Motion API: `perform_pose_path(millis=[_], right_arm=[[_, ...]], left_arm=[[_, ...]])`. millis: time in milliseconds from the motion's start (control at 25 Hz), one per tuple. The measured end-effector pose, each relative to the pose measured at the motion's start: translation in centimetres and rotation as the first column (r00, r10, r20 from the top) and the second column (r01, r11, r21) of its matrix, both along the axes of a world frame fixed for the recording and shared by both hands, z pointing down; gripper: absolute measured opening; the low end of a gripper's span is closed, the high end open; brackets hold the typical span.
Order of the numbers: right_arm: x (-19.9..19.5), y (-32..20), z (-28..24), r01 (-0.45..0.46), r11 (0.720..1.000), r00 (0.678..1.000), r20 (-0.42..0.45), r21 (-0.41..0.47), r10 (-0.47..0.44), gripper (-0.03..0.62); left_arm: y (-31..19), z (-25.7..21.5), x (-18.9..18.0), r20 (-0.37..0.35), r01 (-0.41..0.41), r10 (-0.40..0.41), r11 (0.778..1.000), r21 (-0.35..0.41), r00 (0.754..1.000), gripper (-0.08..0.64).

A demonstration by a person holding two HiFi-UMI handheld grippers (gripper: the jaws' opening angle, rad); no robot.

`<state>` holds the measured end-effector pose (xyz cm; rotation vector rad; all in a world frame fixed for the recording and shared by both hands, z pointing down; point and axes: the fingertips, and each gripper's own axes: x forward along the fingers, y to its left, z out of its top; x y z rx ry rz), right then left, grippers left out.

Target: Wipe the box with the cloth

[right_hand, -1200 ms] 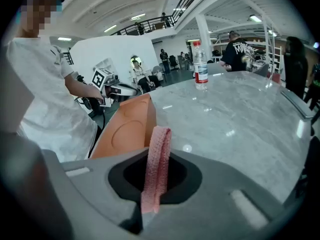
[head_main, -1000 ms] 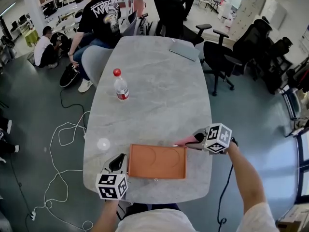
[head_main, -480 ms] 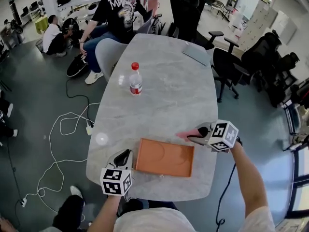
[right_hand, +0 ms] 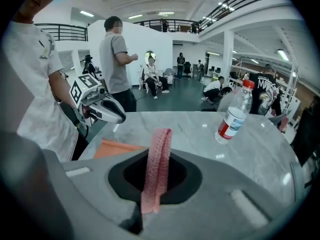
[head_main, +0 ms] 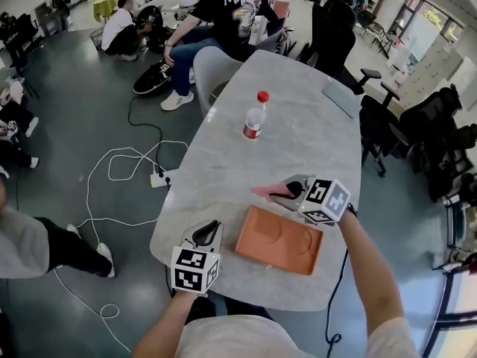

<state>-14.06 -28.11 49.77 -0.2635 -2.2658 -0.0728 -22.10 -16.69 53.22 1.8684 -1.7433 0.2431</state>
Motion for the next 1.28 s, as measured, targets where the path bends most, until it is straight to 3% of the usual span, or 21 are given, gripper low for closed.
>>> perform_pose_path(millis=[280, 400, 560, 880, 1280], right_arm=[[-6.7, 3.1, 2.4, 0.175, 0.984, 0.978, -0.126, 0.042, -0.168, 0.014], [-8.3, 4.8, 3.9, 0.265, 0.964, 0.940, -0.228, 0.022, -0.253, 0.014], [-9.1, 6.0, 5.9, 0.356, 0.934, 0.864, -0.380, -0.002, -0.330, 0.014], [-8.0, 7.5, 9.0, 0.383, 0.922, 0.767, -0.539, -0.052, -0.349, 0.014], [-7.8, 10.6, 9.1, 0.375, 0.921, 0.741, -0.561, -0.110, -0.369, 0.014]], left_arm=[[1.9, 0.4, -1.4, -0.015, 0.035, -0.035, 0.999, 0.013, 0.999, 0.029], [2.4, 0.5, -2.1, -0.022, 0.056, -0.055, 0.998, 0.026, 0.998, 0.029], [3.1, 0.4, -3.3, -0.030, 0.081, -0.080, 0.996, 0.032, 0.996, 0.029], [4.7, 0.5, -5.1, -0.045, 0.105, -0.104, 0.994, 0.035, 0.994, 0.029], [6.0, 0.7, -5.8, -0.057, 0.087, -0.085, 0.995, 0.040, 0.995, 0.029]])
